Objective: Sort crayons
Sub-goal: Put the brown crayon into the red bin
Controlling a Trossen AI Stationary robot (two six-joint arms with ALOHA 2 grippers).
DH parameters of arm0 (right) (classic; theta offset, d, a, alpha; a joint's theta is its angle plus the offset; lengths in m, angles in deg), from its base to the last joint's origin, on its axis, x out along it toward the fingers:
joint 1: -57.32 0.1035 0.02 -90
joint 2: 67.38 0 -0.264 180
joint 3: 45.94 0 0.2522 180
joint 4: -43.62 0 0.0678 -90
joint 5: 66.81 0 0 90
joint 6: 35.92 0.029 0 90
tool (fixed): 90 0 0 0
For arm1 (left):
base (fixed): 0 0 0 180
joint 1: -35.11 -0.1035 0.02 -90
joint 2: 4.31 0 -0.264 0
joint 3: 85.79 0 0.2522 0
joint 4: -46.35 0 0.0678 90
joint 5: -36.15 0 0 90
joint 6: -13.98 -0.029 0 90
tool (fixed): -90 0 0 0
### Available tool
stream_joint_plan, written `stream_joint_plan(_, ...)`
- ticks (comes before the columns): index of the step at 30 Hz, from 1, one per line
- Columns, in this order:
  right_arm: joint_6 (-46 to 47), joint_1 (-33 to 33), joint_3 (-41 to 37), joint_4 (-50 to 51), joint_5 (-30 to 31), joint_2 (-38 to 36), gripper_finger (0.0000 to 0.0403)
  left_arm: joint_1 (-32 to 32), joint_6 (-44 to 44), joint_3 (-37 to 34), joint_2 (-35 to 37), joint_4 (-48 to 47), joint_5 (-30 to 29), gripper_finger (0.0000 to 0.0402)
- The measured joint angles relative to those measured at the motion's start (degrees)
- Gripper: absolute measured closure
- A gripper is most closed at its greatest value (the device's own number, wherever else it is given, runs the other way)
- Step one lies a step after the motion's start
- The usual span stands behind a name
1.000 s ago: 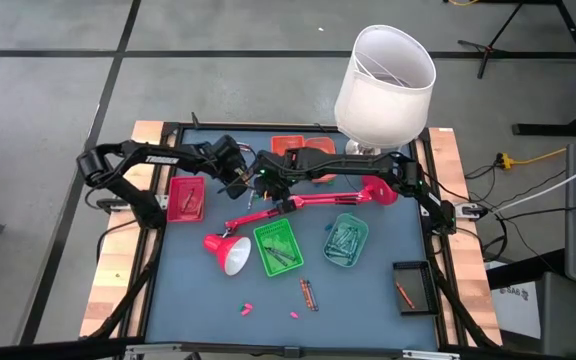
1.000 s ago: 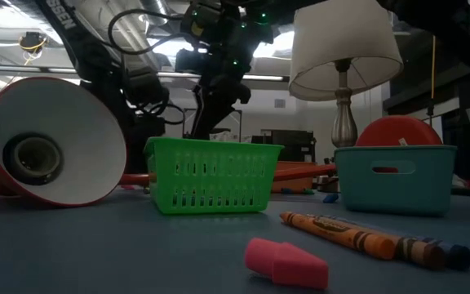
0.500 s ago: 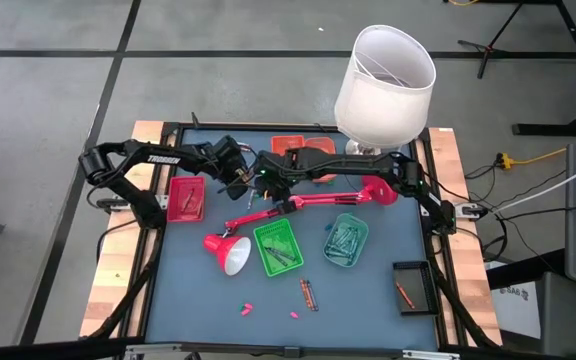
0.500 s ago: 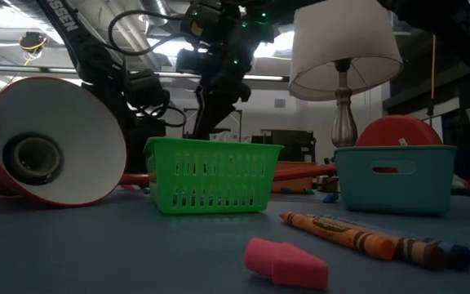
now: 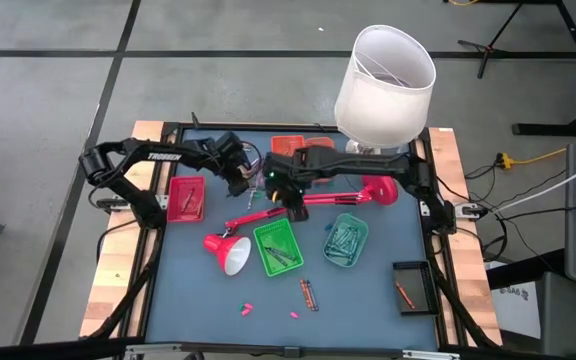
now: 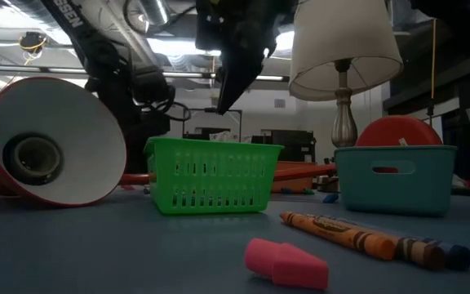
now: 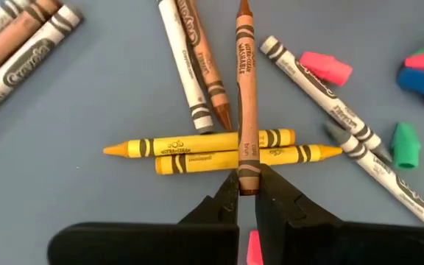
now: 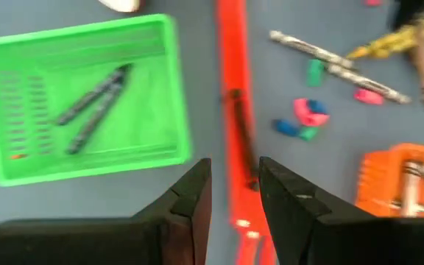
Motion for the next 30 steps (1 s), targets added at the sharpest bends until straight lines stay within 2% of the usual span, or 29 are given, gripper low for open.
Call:
stream_joint_plan(5,1.0,3.5,0.0,2.5,-0.1,-0.6,0.0292,0.0,-1.7,3.8,0.0,-6.1,0.2,0.0398)
stream_joint_plan(11,4.1,6.6,0.0,5.8,0.0,-0.6,0.0292,0.6,-3.4,9.8,1.0,-19.7,0.5,0.0397)
stream_joint_plan(18,5.8,9.1,0.0,8.0,0.1,-0.6,0.0292,3.7,-2.3,13.1,8.9,-33.3,0.3,0.0397)
stream_joint_plan(23,6.2,10.2,-0.4,8.2,0.1,-0.6,0.0292,6.3,5.2,13.2,18.4,-44.0,-0.3,0.0397)
stream_joint_plan(30,14.1,12.0,-0.4,8.2,0.2,-0.6,0.0292,12.1,22.5,13.1,30.3,-61.9,-6.5,0.0396)
